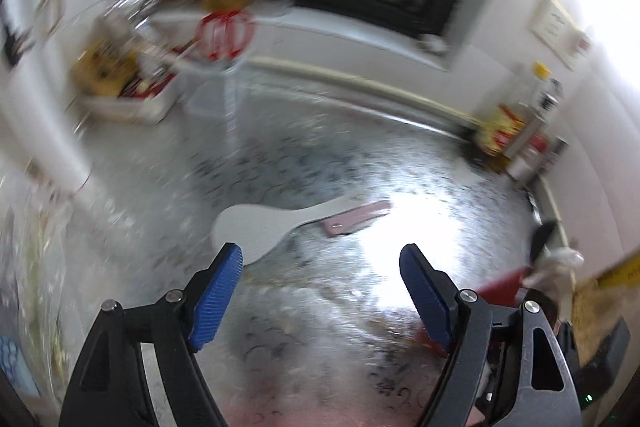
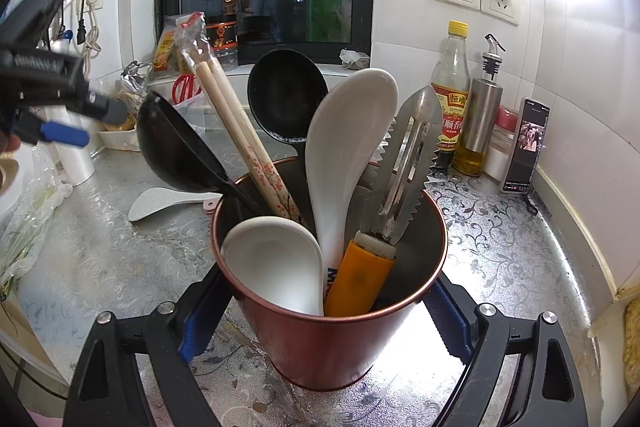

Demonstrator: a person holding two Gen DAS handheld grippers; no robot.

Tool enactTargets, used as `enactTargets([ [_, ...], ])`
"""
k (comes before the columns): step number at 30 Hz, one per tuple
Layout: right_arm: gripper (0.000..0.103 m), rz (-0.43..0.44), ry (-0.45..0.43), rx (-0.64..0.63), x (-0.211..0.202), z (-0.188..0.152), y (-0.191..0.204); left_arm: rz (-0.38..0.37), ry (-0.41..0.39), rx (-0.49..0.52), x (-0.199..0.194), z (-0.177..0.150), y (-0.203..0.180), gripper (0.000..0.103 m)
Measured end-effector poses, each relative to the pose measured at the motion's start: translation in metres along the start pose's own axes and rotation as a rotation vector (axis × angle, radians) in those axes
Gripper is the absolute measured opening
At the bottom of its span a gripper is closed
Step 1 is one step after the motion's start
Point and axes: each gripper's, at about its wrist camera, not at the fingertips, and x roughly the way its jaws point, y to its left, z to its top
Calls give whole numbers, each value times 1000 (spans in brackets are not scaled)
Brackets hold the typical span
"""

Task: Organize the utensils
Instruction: 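Move the left gripper back over the rice paddle and pink-handled utensil, then grasp the pink-handled utensil by its handle with the left gripper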

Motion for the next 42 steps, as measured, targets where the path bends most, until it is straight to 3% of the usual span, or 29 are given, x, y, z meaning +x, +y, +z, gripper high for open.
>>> enactTargets([
  [6,91,0,0,0,0,0,0,77,16,-162,12,-6,44,82],
  [14,91,0,0,-1,0,0,0,140,80,-288,42,-20,82,88],
  [22,91,0,1,-2,0,0,0,169,157,-302,76,-20,91,88],
  [32,91,-1,1,-3,1,0,-1,162,167,-96,109,20,28,88],
  [38,91,1,2,-13,1,-1,-1,78,173,105,133,32,-29,88],
  [42,91,1,4,-18,1,-1,0,65,181,202,149,36,-52,88],
])
